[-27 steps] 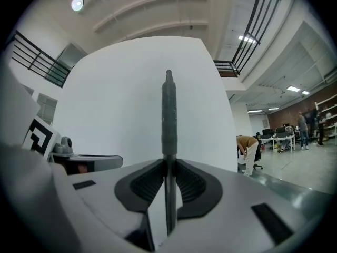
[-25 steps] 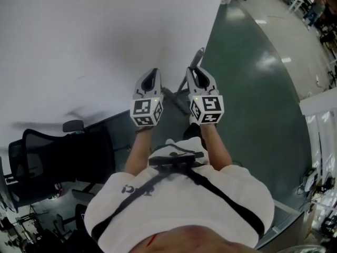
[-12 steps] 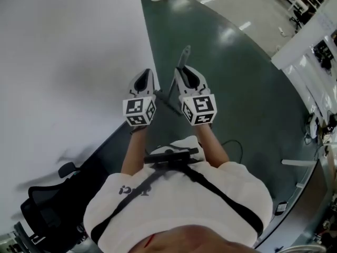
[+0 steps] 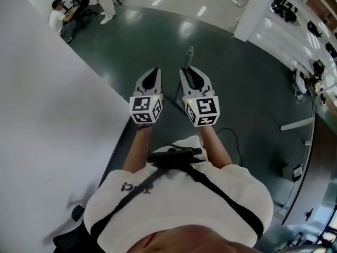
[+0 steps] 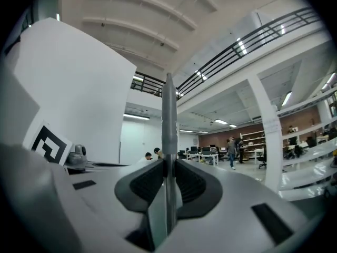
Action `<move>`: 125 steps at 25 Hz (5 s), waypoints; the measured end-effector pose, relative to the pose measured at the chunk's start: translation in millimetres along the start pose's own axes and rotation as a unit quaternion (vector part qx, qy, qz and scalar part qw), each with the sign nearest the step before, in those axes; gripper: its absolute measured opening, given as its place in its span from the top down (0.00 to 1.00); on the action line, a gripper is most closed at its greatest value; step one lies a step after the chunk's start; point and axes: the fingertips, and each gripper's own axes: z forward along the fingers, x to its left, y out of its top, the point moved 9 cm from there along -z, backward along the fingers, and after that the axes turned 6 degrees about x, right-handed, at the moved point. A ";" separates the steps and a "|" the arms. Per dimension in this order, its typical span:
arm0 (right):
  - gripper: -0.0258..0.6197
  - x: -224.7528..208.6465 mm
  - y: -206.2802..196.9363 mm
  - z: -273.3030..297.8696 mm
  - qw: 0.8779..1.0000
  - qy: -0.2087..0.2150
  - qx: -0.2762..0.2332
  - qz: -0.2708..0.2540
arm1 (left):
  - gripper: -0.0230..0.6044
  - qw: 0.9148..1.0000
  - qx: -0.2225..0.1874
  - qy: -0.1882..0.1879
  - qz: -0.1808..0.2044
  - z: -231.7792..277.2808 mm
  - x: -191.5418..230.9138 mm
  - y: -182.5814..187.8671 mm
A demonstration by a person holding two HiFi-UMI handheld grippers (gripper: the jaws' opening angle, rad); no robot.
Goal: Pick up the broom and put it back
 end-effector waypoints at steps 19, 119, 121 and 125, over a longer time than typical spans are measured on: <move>0.83 -332.0 -55.8 -79.2 0.966 -0.257 0.005 0.034 | 0.94 0.965 0.047 -0.256 0.034 305.6 -254.0 -31.5; 0.83 -1442.5 -375.2 561.7 0.936 -0.175 0.290 0.100 | 0.94 0.937 0.284 -0.200 -0.025 1536.5 -389.8 -209.8; 0.83 -1449.9 -393.4 571.5 0.936 -0.161 0.300 0.094 | 0.94 0.936 0.292 -0.195 -0.027 1542.6 -391.6 -225.3; 0.83 -1461.8 -432.9 590.5 0.931 -0.142 0.323 0.090 | 0.94 0.933 0.305 -0.192 -0.026 1552.9 -393.4 -252.1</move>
